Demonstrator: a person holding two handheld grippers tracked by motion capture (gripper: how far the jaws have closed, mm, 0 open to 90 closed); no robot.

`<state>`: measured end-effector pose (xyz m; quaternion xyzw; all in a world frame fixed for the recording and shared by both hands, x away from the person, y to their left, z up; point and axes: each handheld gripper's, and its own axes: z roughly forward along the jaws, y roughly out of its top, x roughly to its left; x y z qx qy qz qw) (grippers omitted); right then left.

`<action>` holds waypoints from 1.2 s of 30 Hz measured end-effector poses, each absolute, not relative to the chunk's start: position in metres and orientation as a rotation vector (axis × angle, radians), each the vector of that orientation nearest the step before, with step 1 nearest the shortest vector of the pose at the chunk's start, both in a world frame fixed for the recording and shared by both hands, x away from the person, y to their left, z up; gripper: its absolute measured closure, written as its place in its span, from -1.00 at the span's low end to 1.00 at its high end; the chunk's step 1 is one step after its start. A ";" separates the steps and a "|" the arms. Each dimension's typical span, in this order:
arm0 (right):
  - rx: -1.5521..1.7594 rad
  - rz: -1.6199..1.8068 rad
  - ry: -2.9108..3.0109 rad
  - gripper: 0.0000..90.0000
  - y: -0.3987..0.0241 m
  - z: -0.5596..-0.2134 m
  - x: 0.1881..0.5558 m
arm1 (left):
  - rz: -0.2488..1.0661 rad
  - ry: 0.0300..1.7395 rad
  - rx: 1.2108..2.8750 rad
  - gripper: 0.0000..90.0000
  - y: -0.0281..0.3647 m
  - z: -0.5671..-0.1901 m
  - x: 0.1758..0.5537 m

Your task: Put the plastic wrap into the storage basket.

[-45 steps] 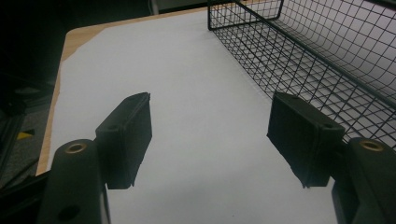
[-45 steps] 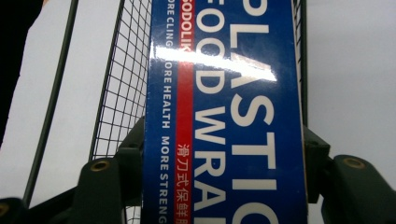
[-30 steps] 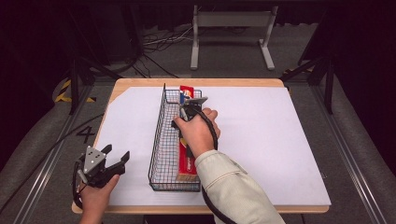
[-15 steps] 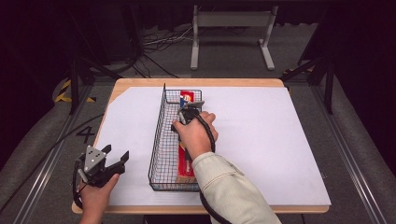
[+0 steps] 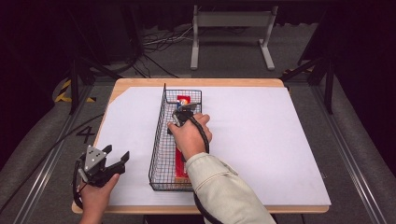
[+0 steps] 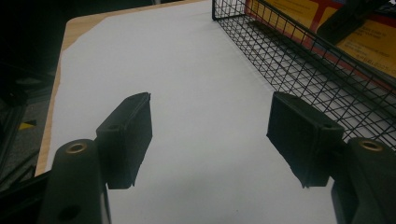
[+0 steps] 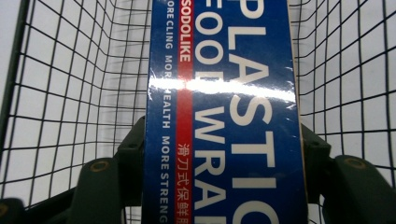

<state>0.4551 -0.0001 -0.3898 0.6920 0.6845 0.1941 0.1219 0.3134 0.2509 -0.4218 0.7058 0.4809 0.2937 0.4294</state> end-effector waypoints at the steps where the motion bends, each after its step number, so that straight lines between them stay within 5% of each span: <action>1: 2.022 0.564 1.987 -0.13 0.001 -0.390 0.455 | 0.733 1.201 1.762 -0.31 0.251 -0.422 0.314; 21: 1.997 0.516 1.966 -0.14 -0.002 -0.391 0.459 | 0.717 1.214 1.750 -0.30 0.253 -0.422 0.313; 36: 1.947 0.589 1.983 -0.35 -0.005 -0.375 0.455 | 0.722 1.214 1.756 -0.30 0.253 -0.422 0.314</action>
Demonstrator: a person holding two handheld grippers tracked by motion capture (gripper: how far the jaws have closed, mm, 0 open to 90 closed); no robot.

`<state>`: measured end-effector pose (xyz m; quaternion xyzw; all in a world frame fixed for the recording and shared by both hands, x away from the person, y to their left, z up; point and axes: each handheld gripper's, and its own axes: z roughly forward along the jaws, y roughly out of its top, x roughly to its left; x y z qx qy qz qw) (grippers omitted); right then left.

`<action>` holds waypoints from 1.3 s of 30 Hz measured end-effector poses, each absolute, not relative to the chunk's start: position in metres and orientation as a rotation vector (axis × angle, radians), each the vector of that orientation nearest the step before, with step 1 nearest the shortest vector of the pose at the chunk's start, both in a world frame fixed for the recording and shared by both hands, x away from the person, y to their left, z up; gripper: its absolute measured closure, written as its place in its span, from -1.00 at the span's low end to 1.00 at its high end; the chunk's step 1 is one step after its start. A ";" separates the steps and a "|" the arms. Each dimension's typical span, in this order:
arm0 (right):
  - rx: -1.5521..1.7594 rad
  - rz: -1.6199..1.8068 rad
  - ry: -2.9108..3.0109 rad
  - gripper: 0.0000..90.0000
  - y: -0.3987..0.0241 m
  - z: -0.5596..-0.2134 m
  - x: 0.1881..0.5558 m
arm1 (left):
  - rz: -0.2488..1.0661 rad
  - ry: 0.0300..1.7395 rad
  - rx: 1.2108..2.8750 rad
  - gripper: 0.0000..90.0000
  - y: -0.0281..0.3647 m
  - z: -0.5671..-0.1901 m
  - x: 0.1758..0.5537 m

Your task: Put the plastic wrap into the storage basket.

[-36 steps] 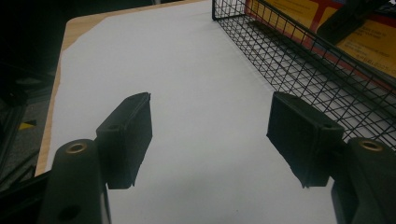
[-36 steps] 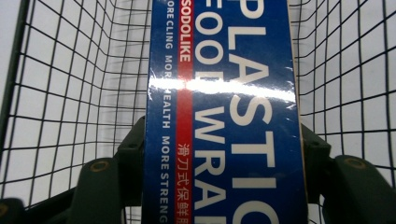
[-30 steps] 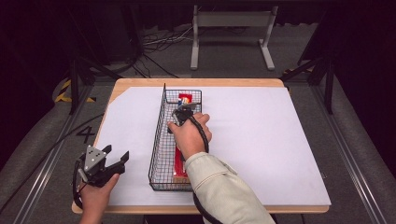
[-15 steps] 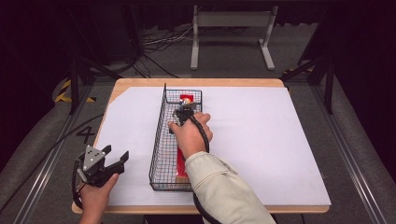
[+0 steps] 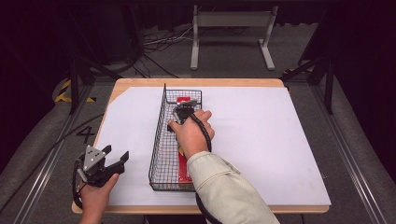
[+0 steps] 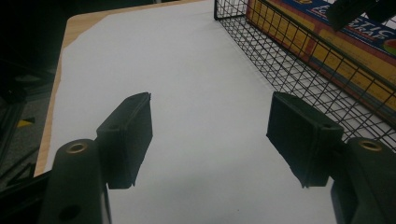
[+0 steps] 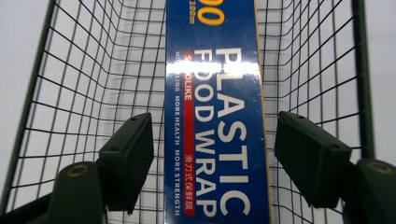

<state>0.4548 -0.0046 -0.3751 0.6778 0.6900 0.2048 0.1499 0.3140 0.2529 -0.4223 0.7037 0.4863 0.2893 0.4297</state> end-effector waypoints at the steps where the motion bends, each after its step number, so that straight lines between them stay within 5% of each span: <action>1: 1.939 0.601 1.980 -0.36 -0.005 -0.373 0.455 | 0.723 1.214 1.757 -0.30 0.253 -0.422 0.314; 39: 1.639 0.814 2.088 -0.43 -0.044 -0.324 0.417 | 0.738 1.222 1.758 -0.30 0.253 -0.424 0.314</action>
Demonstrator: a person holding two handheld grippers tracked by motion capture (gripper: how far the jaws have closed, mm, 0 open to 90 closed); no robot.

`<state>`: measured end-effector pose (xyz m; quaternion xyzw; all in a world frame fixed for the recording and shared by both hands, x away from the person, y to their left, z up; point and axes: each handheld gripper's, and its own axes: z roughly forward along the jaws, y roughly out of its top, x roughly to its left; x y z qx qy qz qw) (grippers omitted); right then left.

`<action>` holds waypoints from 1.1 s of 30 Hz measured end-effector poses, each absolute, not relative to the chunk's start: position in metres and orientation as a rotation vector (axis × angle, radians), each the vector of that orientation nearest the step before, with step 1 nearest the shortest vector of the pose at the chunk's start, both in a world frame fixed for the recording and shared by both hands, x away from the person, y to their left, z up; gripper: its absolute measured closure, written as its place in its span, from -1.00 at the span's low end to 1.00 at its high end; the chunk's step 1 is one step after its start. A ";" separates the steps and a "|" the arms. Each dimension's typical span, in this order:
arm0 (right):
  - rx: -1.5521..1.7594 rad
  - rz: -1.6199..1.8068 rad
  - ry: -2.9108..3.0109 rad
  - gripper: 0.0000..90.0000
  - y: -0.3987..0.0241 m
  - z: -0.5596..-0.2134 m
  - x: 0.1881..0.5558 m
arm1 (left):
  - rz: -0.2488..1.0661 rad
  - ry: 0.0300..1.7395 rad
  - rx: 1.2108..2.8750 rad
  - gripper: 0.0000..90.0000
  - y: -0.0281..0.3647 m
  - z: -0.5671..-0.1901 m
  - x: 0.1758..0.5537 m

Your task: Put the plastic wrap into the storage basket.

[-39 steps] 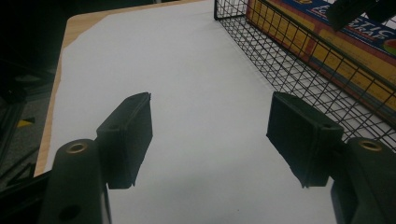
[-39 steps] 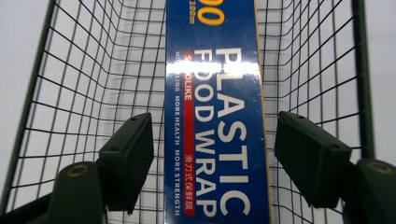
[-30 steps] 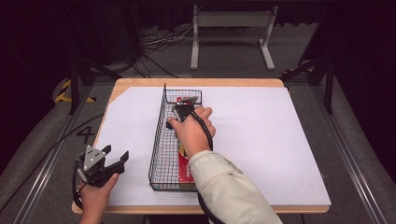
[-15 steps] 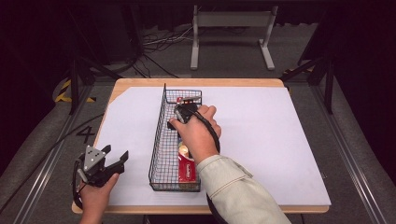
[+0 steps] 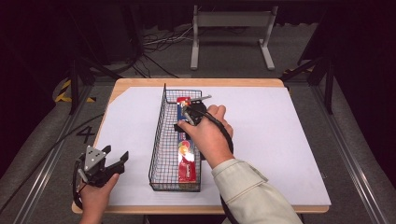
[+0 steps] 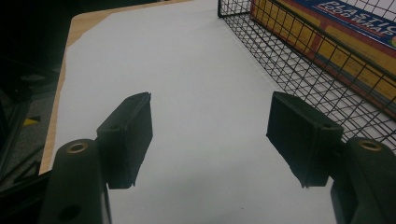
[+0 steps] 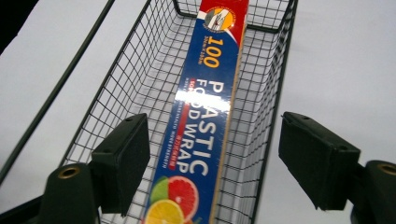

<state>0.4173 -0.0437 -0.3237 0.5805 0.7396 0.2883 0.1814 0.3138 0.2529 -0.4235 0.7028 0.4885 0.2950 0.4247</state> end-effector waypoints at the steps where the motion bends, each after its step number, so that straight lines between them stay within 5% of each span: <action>1: 1.608 0.826 2.106 -0.45 -0.049 -0.323 0.417 | 0.737 1.225 1.754 -0.30 0.253 -0.424 0.314; 11: 1.449 0.869 2.168 -0.50 -0.103 -0.324 0.407 | 0.729 1.212 1.770 -0.31 0.252 -0.424 0.314; 22: 1.194 1.035 2.157 -0.56 -0.210 -0.334 0.389 | 0.705 1.132 1.790 -0.32 0.251 -0.426 0.313; 33: 1.234 1.084 2.085 -0.62 -0.306 -0.395 0.366 | 0.683 1.124 1.794 -0.33 0.251 -0.430 0.317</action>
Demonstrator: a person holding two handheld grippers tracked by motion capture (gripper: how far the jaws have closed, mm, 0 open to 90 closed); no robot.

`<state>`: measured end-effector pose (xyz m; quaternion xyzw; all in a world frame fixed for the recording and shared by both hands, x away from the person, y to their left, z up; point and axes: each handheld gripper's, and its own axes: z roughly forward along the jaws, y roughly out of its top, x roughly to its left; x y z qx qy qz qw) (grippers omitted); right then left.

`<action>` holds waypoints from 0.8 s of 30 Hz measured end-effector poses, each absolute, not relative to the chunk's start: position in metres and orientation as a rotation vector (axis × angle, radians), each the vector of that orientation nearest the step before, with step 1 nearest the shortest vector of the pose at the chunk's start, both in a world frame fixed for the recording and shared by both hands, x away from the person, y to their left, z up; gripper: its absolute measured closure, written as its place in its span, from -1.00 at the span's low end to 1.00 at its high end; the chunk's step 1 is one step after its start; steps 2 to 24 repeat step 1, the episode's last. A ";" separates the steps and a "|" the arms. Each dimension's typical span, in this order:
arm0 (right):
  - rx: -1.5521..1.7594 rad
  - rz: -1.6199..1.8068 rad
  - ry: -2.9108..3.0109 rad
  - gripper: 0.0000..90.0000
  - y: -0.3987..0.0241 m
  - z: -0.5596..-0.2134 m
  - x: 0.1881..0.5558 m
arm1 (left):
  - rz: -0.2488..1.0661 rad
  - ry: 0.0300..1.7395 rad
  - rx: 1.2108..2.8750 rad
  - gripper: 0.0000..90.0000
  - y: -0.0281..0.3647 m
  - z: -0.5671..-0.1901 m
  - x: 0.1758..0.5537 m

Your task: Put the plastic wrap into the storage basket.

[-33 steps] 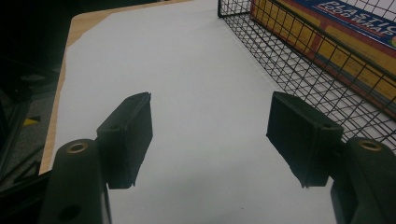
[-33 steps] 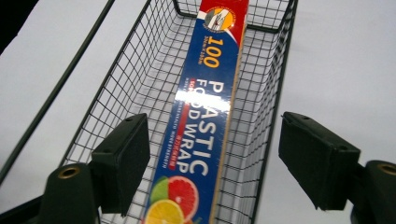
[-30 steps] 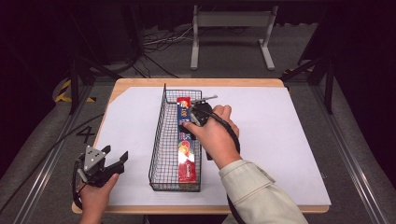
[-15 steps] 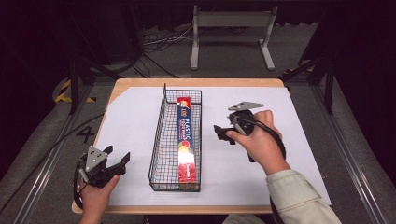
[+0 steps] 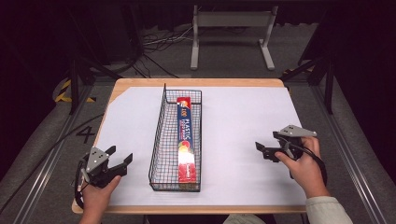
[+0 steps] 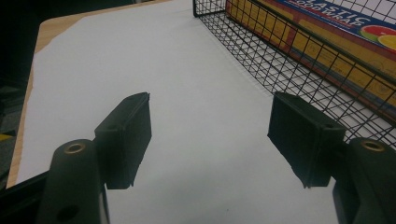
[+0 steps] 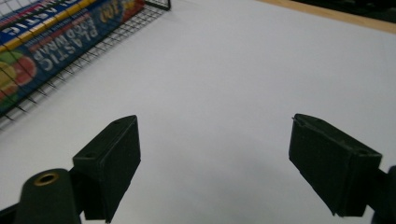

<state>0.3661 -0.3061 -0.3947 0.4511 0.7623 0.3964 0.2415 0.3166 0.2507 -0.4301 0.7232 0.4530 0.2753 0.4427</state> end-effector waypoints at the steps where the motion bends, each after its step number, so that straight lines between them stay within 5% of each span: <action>1: 1.234 1.084 2.085 -0.62 -0.306 -0.395 0.366 | 0.682 1.130 1.794 -0.33 0.251 -0.430 0.316; 24: 1.234 1.084 2.085 -0.62 -0.306 -0.395 0.366 | 0.682 1.130 1.794 -0.33 0.251 -0.430 0.316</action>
